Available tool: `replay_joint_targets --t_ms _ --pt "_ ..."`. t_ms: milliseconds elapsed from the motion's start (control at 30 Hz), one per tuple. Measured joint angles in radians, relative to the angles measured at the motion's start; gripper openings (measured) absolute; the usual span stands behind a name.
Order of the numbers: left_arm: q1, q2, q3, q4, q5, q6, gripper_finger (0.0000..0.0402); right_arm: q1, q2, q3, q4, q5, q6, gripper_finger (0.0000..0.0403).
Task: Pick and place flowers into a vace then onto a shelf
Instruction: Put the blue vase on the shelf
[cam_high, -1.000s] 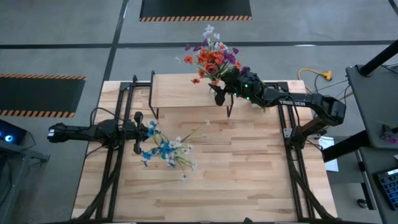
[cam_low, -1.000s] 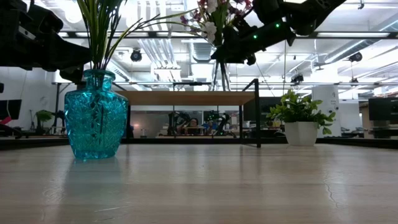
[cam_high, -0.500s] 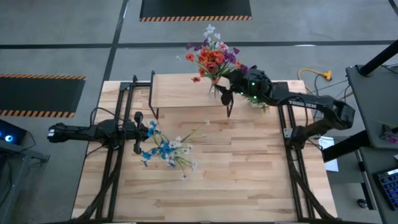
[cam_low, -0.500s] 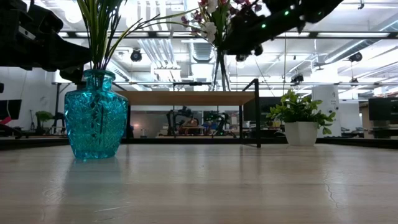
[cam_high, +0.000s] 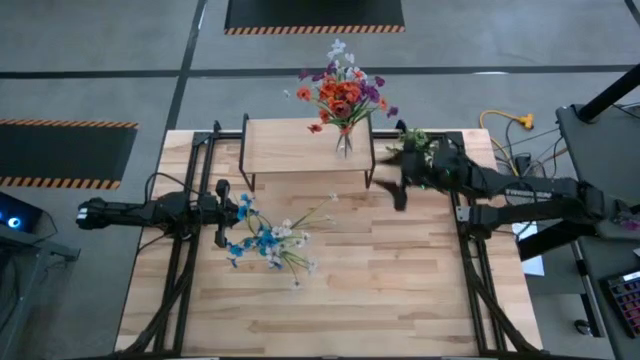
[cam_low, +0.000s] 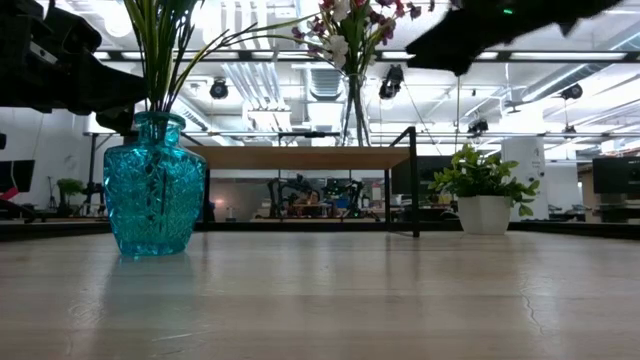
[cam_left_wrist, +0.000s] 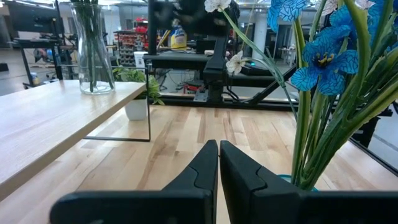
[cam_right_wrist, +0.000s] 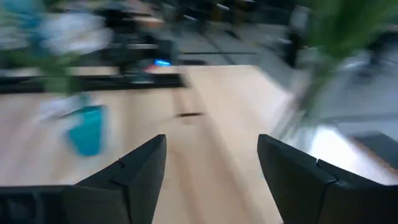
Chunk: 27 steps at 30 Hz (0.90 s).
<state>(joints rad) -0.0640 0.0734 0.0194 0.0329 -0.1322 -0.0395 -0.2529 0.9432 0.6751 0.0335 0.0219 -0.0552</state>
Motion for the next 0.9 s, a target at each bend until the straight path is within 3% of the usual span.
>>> replay_joint_targets --t_ms 133,300,633,800,900 --pt "0.0 0.0 0.0 0.0 0.0 0.0 0.0 0.042 -0.094 -0.198 0.169 -0.145 0.029 0.0235" --pt "0.0 0.0 0.0 0.0 0.0 0.0 0.0 0.053 -0.206 -0.36 0.238 -0.148 0.106 0.0225" --pt "0.0 0.0 0.0 0.0 0.0 0.0 0.0 0.162 -0.465 -0.508 0.213 -0.013 0.136 0.0219" --pt "0.0 0.0 0.0 -0.004 0.0 0.0 0.0 0.231 -0.54 -0.56 0.173 0.097 0.123 0.0219" --pt "0.0 0.0 0.0 -0.005 0.0 0.0 0.0 0.242 -0.578 -0.562 0.183 0.109 0.104 0.0219"
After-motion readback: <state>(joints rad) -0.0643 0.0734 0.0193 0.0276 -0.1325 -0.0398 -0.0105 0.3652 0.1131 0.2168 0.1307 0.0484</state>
